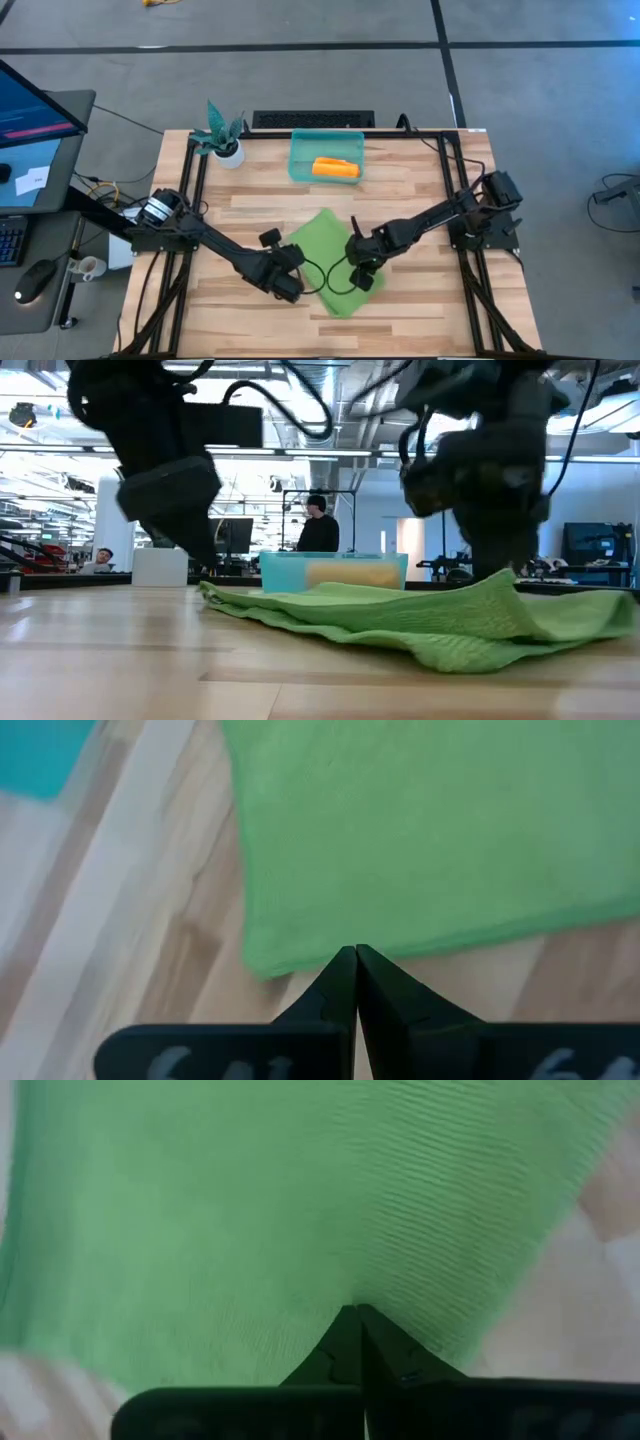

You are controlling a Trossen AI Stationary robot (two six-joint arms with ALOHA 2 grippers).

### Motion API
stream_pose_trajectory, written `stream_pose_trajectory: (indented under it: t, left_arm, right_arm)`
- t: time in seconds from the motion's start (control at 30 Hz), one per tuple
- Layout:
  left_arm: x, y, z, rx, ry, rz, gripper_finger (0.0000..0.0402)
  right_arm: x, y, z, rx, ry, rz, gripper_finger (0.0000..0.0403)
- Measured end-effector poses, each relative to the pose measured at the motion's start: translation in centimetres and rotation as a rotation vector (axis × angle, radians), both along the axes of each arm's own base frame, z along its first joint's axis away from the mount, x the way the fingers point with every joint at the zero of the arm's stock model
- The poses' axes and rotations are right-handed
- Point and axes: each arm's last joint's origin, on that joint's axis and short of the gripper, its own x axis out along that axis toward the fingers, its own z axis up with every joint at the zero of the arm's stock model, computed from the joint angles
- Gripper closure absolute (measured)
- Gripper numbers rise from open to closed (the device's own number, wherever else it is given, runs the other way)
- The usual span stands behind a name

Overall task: Roll microfiber towels into tight, uniform cylinder then place into a basket
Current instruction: Roll the green microfiber cloth

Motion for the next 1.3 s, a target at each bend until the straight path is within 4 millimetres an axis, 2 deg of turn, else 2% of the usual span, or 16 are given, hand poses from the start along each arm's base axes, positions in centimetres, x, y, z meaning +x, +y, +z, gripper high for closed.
stream_pose_trajectory:
  t: [0.1, 0.27, 0.4, 0.5, 0.7, 0.97, 1.13, 1.3]
  left_arm:
    - [0.8, 0.0, 0.1, -0.015, -0.046, -0.034, 0.0401]
    - [1.4, -0.1, 0.2, -0.02, -0.081, -0.075, 0.0401]
    - [1.5, 0.1, 0.2, -0.015, -0.076, -0.08, 0.0401]
    - [1.7, 0.9, -0.4, -0.013, -0.067, -0.1, 0.0401]
    - [2.1, 3.1, -2.2, -0.112, -0.079, -0.103, 0.0401]
    - [2.3, 5.3, -3.0, -0.15, -0.074, -0.087, 0.0401]
    - [2.9, 8.2, -3.1, -0.086, -0.017, -0.139, 0.0401]
    - [3.7, 11.8, -3.1, -0.072, -0.034, -0.098, 0.0401]
  right_arm:
    - [0.1, 1.0, 0.7, -0.039, -0.01, 0.091, 0.0391]
    - [0.5, 1.9, 2.9, -0.142, -0.048, 0.14, 0.0381]
    - [-0.2, 2.9, 4.7, -0.214, -0.092, 0.184, 0.0385]
    - [-1.6, 3.8, 5.9, -0.266, -0.104, 0.215, 0.039]
    - [-3.8, 5.7, 8.0, -0.383, -0.197, 0.257, 0.0385]
    - [-5.4, 7.2, 9.4, -0.426, -0.284, 0.294, 0.0386]
    - [-5.5, 7.3, 9.4, -0.438, -0.285, 0.295, 0.0384]
    - [-5.3, 7.0, 9.4, -0.44, -0.281, 0.283, 0.0379]
